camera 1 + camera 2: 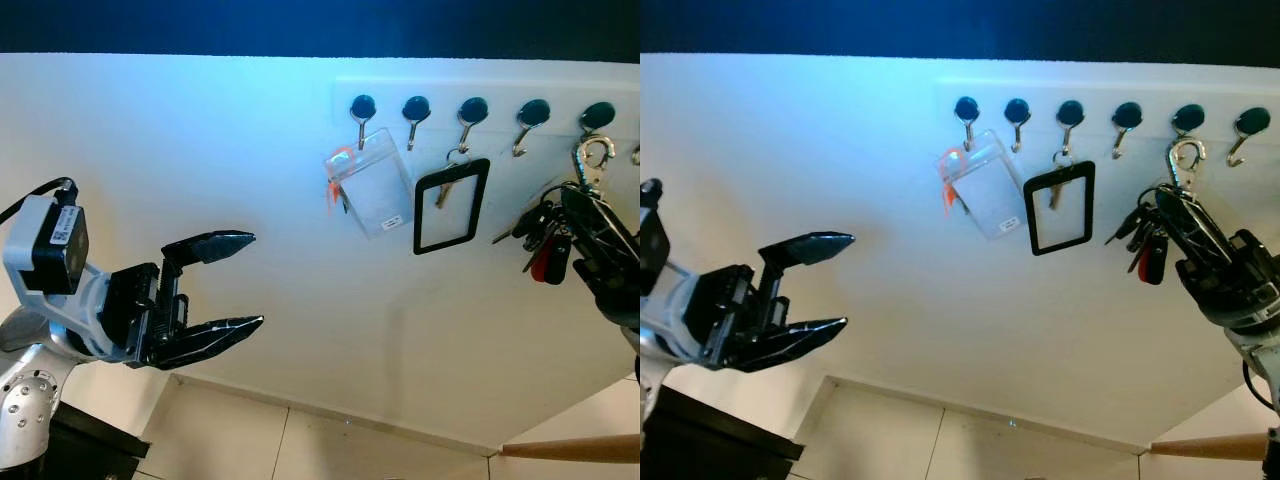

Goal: Hang keys on a hook

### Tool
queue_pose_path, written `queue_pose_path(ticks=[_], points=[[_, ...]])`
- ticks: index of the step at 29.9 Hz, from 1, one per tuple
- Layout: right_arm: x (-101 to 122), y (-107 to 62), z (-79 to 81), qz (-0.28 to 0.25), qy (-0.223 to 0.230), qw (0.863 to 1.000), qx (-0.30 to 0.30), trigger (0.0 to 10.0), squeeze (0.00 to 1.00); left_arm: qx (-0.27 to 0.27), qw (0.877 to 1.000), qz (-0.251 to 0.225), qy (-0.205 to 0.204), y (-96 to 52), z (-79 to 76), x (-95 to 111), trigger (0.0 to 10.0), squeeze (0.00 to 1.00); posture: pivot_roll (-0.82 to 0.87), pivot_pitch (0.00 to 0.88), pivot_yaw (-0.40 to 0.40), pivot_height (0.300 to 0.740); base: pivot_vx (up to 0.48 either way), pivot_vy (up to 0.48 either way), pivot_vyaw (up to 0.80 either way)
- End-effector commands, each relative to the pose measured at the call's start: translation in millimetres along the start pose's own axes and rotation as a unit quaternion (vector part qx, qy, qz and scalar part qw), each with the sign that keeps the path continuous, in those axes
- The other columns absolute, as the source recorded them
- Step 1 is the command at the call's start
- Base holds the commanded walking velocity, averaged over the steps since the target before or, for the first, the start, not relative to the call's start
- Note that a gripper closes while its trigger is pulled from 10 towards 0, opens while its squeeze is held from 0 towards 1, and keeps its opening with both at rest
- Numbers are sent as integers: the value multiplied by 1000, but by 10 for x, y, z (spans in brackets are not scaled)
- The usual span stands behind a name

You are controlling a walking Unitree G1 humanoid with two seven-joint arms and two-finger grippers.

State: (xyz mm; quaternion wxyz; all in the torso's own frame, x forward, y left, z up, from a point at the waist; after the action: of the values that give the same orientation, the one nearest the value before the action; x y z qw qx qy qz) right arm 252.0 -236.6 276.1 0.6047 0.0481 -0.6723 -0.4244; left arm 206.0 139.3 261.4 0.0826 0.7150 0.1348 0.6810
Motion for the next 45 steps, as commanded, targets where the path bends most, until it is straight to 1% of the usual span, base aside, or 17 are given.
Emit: queue_pose_path(ticks=[1, 18, 24, 25, 26, 27, 28, 29, 30, 32, 39, 40, 41, 42, 43, 44, 45], points=[[-3, -45, -22, -5, 2, 1000, -15, 10000, 0, -4, 1000, 17, 5, -25, -39, 23, 10000, 0, -193, 97, 76, 740, 0, 0, 0], [-93, -100, -18, 12, 9, 999, -38, 10000, 0, -6, 1000, 19, 2, -34, -48, 15, 10000, 0, -196, 102, 77, 740, 0, 0, 0], [-185, -133, -54, 29, -7, 998, -57, 10000, 0, -6, 1000, 19, 1, -32, -47, 15, 10000, 0, -196, 102, 77, 740, 0, 0, 0], [-189, -137, -51, 28, -6, 998, -57, 10000, 243, -6, 1000, 20, 1, -31, -48, 13, 10000, 0, -196, 102, 77, 740, 0, 0, 0], [-189, -137, -51, 28, -6, 998, -57, 10000, 243, -6, 1000, 20, 1, -31, -48, 13, 10000, 0, -196, 102, 77, 740, 0, 0, 0], [-192, -140, -48, 28, -5, 998, -58, 10000, 471, -7, 1000, 20, 1, -31, -48, 12, 10000, 0, -196, 102, 77, 740, 0, 0, 0], [-197, -145, -49, 28, -5, 998, -60, 10000, 592, -7, 1000, 21, 1, -30, -48, 12, 10000, 0, -196, 102, 77, 740, 0, 0, 0], [-197, -145, -49, 28, -5, 998, -60, 10000, 592, -7, 1000, 21, 1, -30, -48, 12, 10000, 0, -196, 102, 77, 740, 0, 0, 0], [-202, -150, -45, 28, -4, 998, -61, 10000, 922, -7, 1000, 21, 0, -29, -49, 12, 10000, 0, -196, 102, 77, 740, 0, 0, 0], [-210, -170, -46, 28, -2, 998, -64, 10000, 1000, -8, 1000, 21, 0, -27, -50, 11, 10000, 0, -196, 102, 77, 740, 0, 0, 0], [-268, -265, -70, 29, 8, 996, -82, 10000, 965, -10, 1000, 22, 0, -24, -60, 10, 10000, 0, -195, 102, 74, 740, 0, 0, 0], [-369, -348, -71, 39, 28, 995, -92, 10000, 718, -11, 1000, 23, 1, -17, -63, 13, 10000, 0, -195, 102, 74, 740, 0, 0, 0], [-369, -348, -71, 39, 28, 995, -92, 10000, 718, -11, 1000, 23, 1, -17, -63, 13, 10000, 0, -195, 102, 74, 740, 0, 0, 0], [-442, -406, -75, 48, 40, 993, -99, 10000, 502, -12, 1000, 23, 1, -13, -64, 16, 10000, 0, -195, 102, 74, 740, 0, 0, 0], [-442, -406, -75, 48, 40, 993, -99, 10000, 502, -12, 1000, 23, 1, -13, -64, 16, 10000, 0, -195, 102, 74, 740, 0, 0, 0], [-519, -462, -78, 59, 51, 991, -107, 10000, 435, -13, 1000, 23, 1, -10, -65, 19, 10000, 0, -195, 102, 74, 740, 0, 0, 0], [-519, -462, -78, 59, 51, 991, -107, 10000, 435, -13, 1000, 23, 1, -10, -65, 19, 10000, 0, -195, 102, 74, 740, 0, 0, 0]])
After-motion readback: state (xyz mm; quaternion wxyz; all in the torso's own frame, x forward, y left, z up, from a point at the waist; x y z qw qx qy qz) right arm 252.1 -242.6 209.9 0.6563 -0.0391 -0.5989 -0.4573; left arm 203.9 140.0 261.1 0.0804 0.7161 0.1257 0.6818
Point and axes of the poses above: a point about 5 cm out from each wrist's last joint towards the gripper, its own y axis pointing out of the wrist towards the gripper, its own x axis along the axis of the wrist's last joint, z = x × y, the point moved 5 cm from there along y, pointing out of the wrist towards the gripper, and after that the axes turned 14 degrees about -y, right-handed, at the moved point
